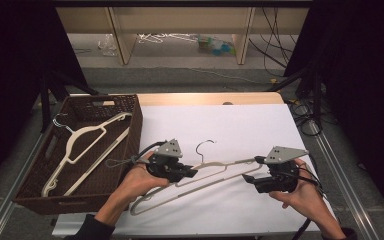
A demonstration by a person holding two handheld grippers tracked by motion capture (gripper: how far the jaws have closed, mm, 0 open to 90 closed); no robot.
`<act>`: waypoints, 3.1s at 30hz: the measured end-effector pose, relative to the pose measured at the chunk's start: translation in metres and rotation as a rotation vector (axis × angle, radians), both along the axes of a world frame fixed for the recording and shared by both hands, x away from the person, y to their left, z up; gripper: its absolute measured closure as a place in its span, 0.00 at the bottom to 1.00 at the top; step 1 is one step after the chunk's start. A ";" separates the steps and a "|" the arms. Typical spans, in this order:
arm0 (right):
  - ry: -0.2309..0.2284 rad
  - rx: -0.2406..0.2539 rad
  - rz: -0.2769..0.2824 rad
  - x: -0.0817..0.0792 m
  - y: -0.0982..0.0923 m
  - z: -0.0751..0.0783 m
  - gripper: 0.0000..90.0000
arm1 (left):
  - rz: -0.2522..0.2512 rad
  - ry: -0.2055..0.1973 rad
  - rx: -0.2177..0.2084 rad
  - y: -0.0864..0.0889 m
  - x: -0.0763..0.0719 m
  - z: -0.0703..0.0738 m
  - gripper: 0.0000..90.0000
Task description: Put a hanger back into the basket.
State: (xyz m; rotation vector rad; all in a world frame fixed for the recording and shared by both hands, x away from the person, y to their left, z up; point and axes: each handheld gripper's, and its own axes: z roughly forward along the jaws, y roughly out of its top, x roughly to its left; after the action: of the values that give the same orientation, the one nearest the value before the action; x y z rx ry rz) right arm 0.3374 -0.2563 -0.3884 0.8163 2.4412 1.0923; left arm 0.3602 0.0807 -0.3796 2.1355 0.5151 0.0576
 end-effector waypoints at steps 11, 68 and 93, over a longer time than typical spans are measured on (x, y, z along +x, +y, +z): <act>0.026 0.005 -0.016 -0.007 0.000 -0.007 0.33 | 0.094 -0.040 -0.038 0.030 0.002 0.045 0.95; 0.090 -0.018 -0.002 -0.010 -0.003 -0.031 0.33 | 0.668 -0.158 -0.049 0.293 0.027 0.034 0.95; 0.106 -0.024 -0.002 -0.010 -0.003 -0.034 0.33 | 0.861 -0.016 0.103 0.294 0.047 -0.024 0.80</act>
State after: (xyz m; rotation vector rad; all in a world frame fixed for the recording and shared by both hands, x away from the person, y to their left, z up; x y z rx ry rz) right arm 0.3271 -0.2591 -0.4228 0.8905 2.5342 1.0415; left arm 0.4071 0.3749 -0.4040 1.8573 1.4055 0.5877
